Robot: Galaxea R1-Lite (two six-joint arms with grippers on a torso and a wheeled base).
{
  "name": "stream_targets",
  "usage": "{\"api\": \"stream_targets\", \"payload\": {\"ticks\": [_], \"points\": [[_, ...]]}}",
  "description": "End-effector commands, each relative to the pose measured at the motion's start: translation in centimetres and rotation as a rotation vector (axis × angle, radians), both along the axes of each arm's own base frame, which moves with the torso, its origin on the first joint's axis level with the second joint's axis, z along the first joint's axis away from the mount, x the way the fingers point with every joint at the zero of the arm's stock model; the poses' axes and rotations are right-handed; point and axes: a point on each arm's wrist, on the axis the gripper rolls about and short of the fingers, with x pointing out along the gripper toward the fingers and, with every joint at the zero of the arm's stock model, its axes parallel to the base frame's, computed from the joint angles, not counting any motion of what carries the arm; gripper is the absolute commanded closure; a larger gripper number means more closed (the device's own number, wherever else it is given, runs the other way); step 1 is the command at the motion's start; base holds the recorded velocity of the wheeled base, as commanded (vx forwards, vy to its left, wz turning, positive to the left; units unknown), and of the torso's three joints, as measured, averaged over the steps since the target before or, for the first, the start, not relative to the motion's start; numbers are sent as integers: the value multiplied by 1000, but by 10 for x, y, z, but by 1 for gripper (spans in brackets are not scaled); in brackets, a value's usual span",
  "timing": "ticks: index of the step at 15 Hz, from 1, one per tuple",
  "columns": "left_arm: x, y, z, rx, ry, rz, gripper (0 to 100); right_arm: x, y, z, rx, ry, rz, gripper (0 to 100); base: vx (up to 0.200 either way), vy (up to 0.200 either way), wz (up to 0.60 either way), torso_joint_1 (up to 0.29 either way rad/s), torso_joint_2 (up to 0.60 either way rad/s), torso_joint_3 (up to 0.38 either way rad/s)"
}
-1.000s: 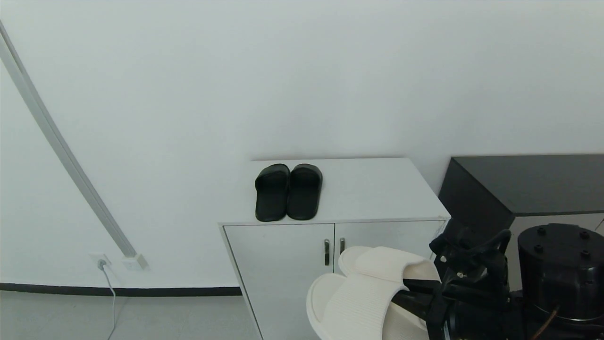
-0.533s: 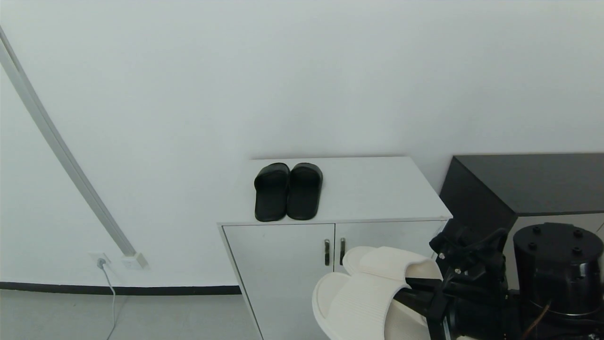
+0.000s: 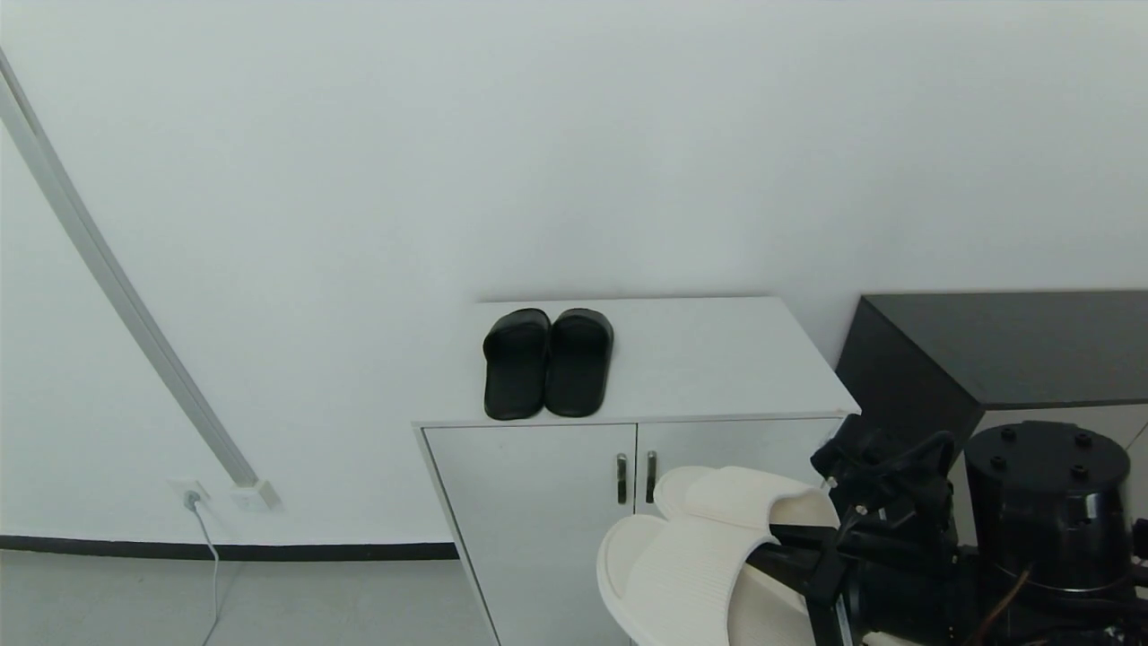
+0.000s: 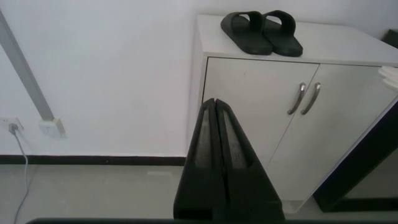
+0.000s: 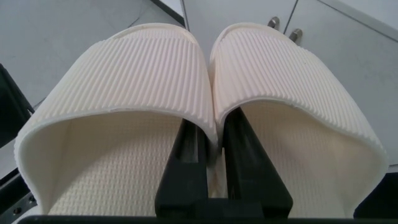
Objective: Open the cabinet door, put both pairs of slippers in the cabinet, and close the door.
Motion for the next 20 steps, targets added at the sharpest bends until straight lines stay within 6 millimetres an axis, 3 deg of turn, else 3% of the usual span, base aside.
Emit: {"api": "stream_targets", "payload": {"ticks": [1,5,6,20], "points": [[0,0,0,-2,1,0,100,0,1,-2,-7,7,1,100,0,0,0,-139,310,168],[0,0,0,-3,1,-2,100,0,1,-3,-9,7,3,100,0,0,0,-155,369,199],[0,0,0,-5,-1,-2,0,0,0,-2,-8,6,3,100,0,0,0,-168,378,217],[0,0,0,-3,-1,-3,0,-1,-1,-3,-6,10,4,100,0,0,0,-210,515,305]]}}
